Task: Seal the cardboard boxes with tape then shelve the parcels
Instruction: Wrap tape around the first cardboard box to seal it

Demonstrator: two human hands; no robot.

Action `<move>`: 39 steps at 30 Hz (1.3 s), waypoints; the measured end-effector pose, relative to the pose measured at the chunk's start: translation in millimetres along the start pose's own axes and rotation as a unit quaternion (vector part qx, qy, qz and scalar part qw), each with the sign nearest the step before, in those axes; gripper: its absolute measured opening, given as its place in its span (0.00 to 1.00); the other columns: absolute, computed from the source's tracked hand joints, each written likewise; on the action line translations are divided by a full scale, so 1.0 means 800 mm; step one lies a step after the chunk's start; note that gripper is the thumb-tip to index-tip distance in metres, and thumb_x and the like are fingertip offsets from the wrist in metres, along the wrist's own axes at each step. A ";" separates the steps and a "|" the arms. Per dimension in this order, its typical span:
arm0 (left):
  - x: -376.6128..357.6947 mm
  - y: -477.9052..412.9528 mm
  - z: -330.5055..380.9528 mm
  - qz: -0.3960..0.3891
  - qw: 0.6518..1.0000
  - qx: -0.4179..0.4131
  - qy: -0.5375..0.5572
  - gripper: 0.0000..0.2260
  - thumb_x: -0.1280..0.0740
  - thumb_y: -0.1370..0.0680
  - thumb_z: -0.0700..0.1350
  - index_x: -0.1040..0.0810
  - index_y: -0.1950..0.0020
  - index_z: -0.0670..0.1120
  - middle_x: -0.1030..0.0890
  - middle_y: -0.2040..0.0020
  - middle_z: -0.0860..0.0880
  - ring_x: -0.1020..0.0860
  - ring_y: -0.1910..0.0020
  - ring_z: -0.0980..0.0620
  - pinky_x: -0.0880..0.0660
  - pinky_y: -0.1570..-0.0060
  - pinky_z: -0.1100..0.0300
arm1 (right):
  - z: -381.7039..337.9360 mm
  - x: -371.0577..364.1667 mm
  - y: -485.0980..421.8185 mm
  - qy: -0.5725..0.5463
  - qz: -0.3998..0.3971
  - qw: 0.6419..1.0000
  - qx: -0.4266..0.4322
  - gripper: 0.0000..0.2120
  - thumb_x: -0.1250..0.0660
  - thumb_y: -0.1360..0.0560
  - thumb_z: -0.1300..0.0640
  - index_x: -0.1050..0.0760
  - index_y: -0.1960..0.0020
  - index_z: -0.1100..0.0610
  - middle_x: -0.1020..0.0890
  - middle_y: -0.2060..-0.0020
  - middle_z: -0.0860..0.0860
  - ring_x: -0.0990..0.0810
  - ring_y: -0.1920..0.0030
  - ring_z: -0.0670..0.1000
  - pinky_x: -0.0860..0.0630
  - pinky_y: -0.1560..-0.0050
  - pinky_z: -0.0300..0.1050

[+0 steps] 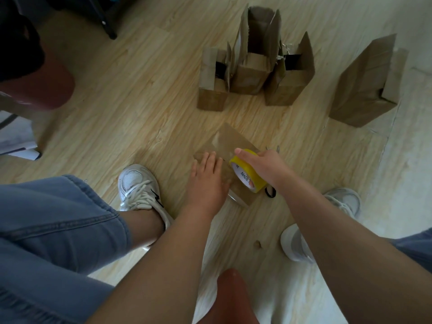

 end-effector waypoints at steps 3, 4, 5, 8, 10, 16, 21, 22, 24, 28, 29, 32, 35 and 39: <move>-0.008 0.002 -0.011 -0.044 0.997 0.005 -0.067 0.30 0.56 0.17 0.62 0.59 0.19 0.50 0.62 0.19 0.51 0.64 0.21 0.52 0.66 0.25 0.45 | 0.001 0.002 0.000 -0.028 0.004 1.000 -0.001 0.27 0.31 0.27 0.34 0.22 0.58 0.60 0.20 0.71 0.53 0.21 0.74 0.47 0.26 0.69 0.37; -0.006 0.000 -0.014 -0.054 0.996 0.002 -0.076 0.31 0.57 0.18 0.64 0.61 0.19 0.50 0.65 0.20 0.51 0.66 0.22 0.53 0.68 0.26 0.44 | 0.001 0.004 -0.001 -0.034 0.010 0.999 0.001 0.27 0.30 0.28 0.34 0.23 0.58 0.59 0.20 0.69 0.54 0.21 0.71 0.48 0.26 0.67 0.39; -0.005 -0.002 -0.016 -0.063 0.995 -0.001 -0.082 0.33 0.58 0.19 0.66 0.63 0.20 0.51 0.66 0.20 0.52 0.67 0.22 0.53 0.69 0.27 0.43 | -0.001 0.006 -0.001 -0.039 0.016 0.999 0.002 0.26 0.30 0.29 0.33 0.23 0.58 0.58 0.20 0.66 0.54 0.21 0.68 0.49 0.26 0.64 0.41; 0.000 -0.011 -0.025 -0.082 0.992 -0.004 -0.093 0.35 0.57 0.21 0.68 0.65 0.21 0.51 0.68 0.21 0.53 0.68 0.23 0.54 0.68 0.26 0.41 | -0.011 0.012 -0.002 -0.044 0.028 0.999 0.000 0.26 0.29 0.29 0.34 0.27 0.64 0.57 0.22 0.70 0.53 0.23 0.72 0.47 0.29 0.66 0.40; 0.003 -0.017 -0.027 -0.093 0.991 -0.004 -0.096 0.36 0.56 0.20 0.68 0.66 0.21 0.52 0.69 0.22 0.54 0.69 0.23 0.55 0.70 0.27 0.41 | -0.019 0.014 0.000 -0.025 0.036 0.999 0.008 0.26 0.29 0.27 0.38 0.31 0.68 0.57 0.25 0.80 0.49 0.27 0.81 0.44 0.33 0.77 0.34; 0.016 -0.036 -0.038 -0.111 0.987 -0.004 -0.114 0.35 0.55 0.20 0.68 0.67 0.21 0.53 0.69 0.22 0.55 0.69 0.23 0.54 0.69 0.28 0.40 | -0.014 0.011 -0.001 0.019 0.046 0.999 0.003 0.25 0.30 0.27 0.38 0.29 0.69 0.57 0.25 0.82 0.49 0.24 0.81 0.45 0.29 0.72 0.40; 0.021 -0.043 -0.041 -0.108 0.988 -0.011 -0.107 0.35 0.53 0.20 0.67 0.66 0.21 0.53 0.67 0.21 0.55 0.68 0.23 0.54 0.68 0.28 0.41 | -0.021 0.018 0.011 0.018 0.050 0.999 -0.009 0.25 0.30 0.27 0.36 0.27 0.64 0.58 0.22 0.79 0.49 0.23 0.79 0.44 0.32 0.75 0.37; 0.021 -0.044 -0.042 -0.107 0.989 -0.008 -0.107 0.35 0.53 0.20 0.67 0.66 0.21 0.53 0.67 0.21 0.55 0.67 0.23 0.54 0.68 0.28 0.41 | -0.022 0.019 0.013 0.005 0.037 0.999 -0.011 0.25 0.30 0.27 0.36 0.25 0.62 0.59 0.19 0.77 0.52 0.21 0.77 0.46 0.29 0.73 0.37; 0.021 -0.046 -0.043 -0.105 0.989 -0.007 -0.106 0.35 0.52 0.20 0.67 0.65 0.21 0.54 0.66 0.21 0.55 0.67 0.22 0.54 0.67 0.27 0.40 | -0.020 0.020 0.014 -0.015 0.021 1.000 -0.008 0.23 0.29 0.26 0.39 0.24 0.61 0.60 0.19 0.77 0.52 0.20 0.78 0.46 0.27 0.74 0.35; 0.022 -0.048 -0.042 -0.108 0.989 0.000 -0.100 0.35 0.52 0.20 0.67 0.65 0.20 0.54 0.66 0.21 0.55 0.66 0.22 0.53 0.66 0.27 0.40 | -0.018 0.023 0.011 0.053 0.037 0.998 -0.018 0.22 0.31 0.25 0.42 0.24 0.64 0.61 0.21 0.80 0.51 0.23 0.81 0.47 0.28 0.74 0.37; 0.023 -0.049 -0.042 -0.115 0.988 0.003 -0.100 0.35 0.52 0.20 0.67 0.65 0.21 0.54 0.66 0.21 0.56 0.66 0.22 0.53 0.66 0.27 0.40 | -0.017 0.023 0.012 0.076 0.041 0.996 -0.025 0.23 0.31 0.26 0.41 0.24 0.64 0.61 0.21 0.80 0.52 0.22 0.80 0.48 0.27 0.72 0.39; 0.023 -0.052 -0.043 -0.117 0.989 0.005 -0.095 0.35 0.51 0.19 0.67 0.65 0.21 0.54 0.66 0.21 0.56 0.66 0.22 0.53 0.65 0.27 0.39 | -0.004 0.022 0.012 0.089 0.038 0.995 -0.036 0.25 0.31 0.27 0.36 0.28 0.62 0.59 0.22 0.80 0.51 0.22 0.79 0.48 0.28 0.72 0.40; 0.023 -0.052 -0.044 -0.109 0.990 0.004 -0.090 0.35 0.50 0.20 0.66 0.64 0.20 0.54 0.66 0.21 0.56 0.66 0.22 0.53 0.66 0.26 0.39 | 0.002 0.025 0.016 0.082 0.035 0.995 -0.041 0.26 0.33 0.27 0.34 0.28 0.61 0.58 0.20 0.78 0.51 0.19 0.75 0.49 0.23 0.68 0.42; 0.023 -0.052 -0.044 -0.118 0.989 0.006 -0.084 0.35 0.50 0.20 0.66 0.64 0.20 0.54 0.66 0.21 0.56 0.66 0.22 0.54 0.65 0.27 0.39 | 0.012 0.033 0.014 0.101 0.052 0.992 -0.046 0.26 0.34 0.26 0.35 0.28 0.64 0.58 0.29 0.86 0.46 0.29 0.84 0.44 0.33 0.74 0.39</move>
Point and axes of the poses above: each hand's wrist, its own y-axis away from the middle knuckle, its own x-axis out of the back of the hand, z = x × y, the point moved 4 cm from there along -y, towards the middle knuckle
